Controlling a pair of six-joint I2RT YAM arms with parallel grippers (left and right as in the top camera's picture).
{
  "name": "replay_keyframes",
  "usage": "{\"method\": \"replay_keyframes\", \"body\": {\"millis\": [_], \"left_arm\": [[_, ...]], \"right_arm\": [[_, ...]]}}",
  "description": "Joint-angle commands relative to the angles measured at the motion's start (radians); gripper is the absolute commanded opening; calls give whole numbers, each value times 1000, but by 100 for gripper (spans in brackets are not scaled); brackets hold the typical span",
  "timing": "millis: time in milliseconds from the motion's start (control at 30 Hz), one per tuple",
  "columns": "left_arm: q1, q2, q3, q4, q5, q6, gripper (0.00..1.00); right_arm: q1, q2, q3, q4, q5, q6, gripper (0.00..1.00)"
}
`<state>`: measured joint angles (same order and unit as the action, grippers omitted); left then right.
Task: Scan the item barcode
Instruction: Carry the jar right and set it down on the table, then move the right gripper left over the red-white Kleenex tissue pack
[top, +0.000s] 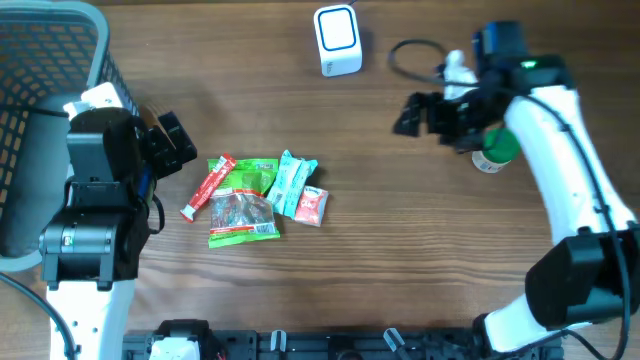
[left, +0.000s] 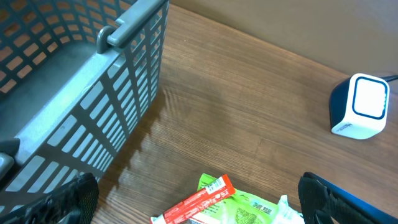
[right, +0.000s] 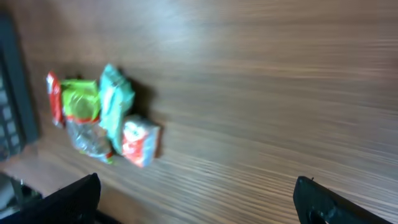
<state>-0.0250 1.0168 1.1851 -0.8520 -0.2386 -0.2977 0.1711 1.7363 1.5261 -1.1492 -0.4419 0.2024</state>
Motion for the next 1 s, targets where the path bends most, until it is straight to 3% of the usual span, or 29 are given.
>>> {"method": "replay_keyframes", "body": {"millis": [0,167,367,567,933,967], "left_arm": [[6,1,14,3,-10,5,100],[6,1,14,3,-10,5,100],[6,1,14,3,-10,5,100],[6,1,14,3,-10,5,100],[6,1,14,3,-10,5,100],[6,1,14,3,-10,5,100]], "right_arm": [[130,3,-58,69,-30,142,100],[302,9,-127,232,-17,249,100],[452,13,-154,359,153,435,100],[517,40,-159,460,210,464,95],[518,150,-160,401,209,523,62],[518,160,-160,388,209,521,55]]}}
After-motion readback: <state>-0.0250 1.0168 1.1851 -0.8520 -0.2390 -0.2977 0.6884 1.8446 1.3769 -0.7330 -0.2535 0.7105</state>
